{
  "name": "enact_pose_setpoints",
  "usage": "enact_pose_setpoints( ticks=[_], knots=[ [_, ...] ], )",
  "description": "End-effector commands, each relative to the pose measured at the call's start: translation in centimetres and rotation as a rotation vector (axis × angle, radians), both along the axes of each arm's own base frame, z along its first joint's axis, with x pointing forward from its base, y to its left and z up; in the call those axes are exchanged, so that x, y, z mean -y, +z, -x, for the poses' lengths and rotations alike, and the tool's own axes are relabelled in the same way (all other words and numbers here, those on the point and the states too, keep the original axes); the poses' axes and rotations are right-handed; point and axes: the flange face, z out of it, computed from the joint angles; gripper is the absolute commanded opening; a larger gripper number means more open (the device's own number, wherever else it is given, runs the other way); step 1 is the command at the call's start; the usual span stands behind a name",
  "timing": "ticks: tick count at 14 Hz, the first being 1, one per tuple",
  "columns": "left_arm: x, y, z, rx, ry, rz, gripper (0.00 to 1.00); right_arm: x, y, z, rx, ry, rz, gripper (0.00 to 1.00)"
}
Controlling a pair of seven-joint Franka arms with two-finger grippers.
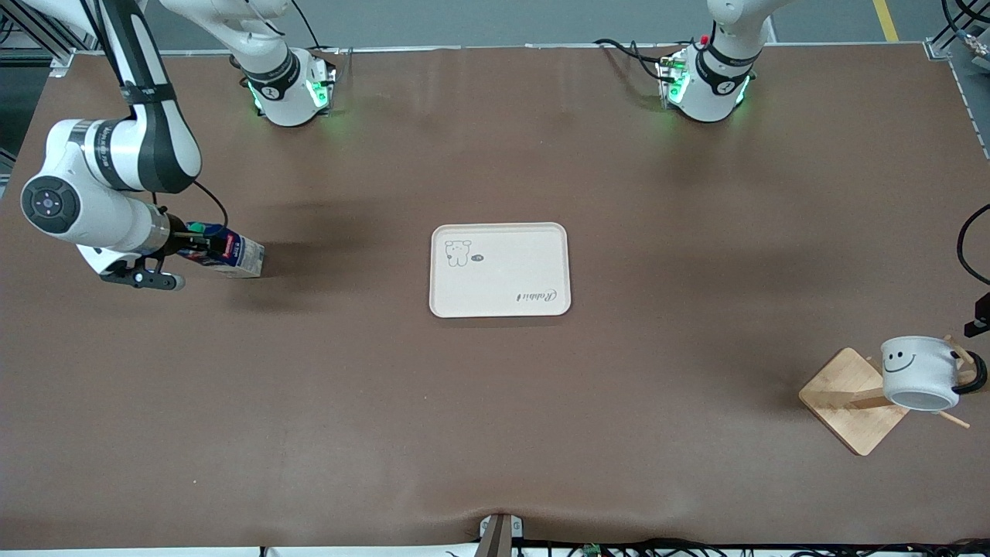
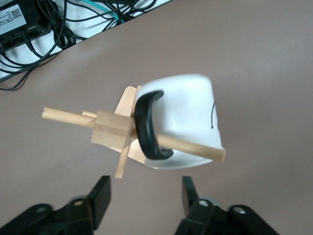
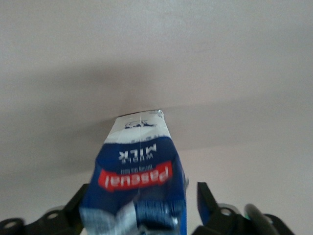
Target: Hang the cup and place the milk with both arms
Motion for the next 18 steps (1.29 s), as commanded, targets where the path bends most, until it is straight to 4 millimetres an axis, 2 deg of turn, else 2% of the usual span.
enact_pose_setpoints(
  ticks=[1,3,4,6,10,12,13,15,18],
  knots=[
    [1.2,3.0,0.5,0.021,0.097,0.023,1.0,0.2,0.2,0.3,-0.006,0.016,0.012,1.0],
    [3.8,4.4,0.7,0.008,0.176,0.031,1.0,0.2,0.3,0.3,-0.006,0.016,0.012,1.0],
    [4.4,5.4,1.2,-0.004,0.225,0.038,1.0,0.2,0.3,0.3,-0.006,0.016,0.012,1.0],
    [5.9,6.3,1.5,-0.024,0.315,0.061,1.0,0.3,1.8,-0.6,-0.01,0.013,0.015,1.0],
    [7.6,6.9,2.1,-0.071,0.44,0.085,1.0,0.2,8.6,-3.9,-0.017,0.0,0.025,1.0],
    [9.2,7.8,2.7,-0.086,0.494,0.09,1.0,-0.5,12.4,-5.5,0.007,0.014,0.026,1.0],
    [10.8,8.2,2.9,-0.104,0.51,0.08,1.0,-1.1,14.6,-6.0,0.004,0.038,0.023,1.0],
    [13.8,9.8,3.7,-0.105,0.545,0.036,1.0,-1.5,18.1,-8.1,0.014,0.137,-0.003,1.0],
    [17.6,11.2,4.9,-0.138,0.587,0.023,1.0,-0.9,23.8,-8.6,0.035,0.137,-0.016,1.0]
  ],
)
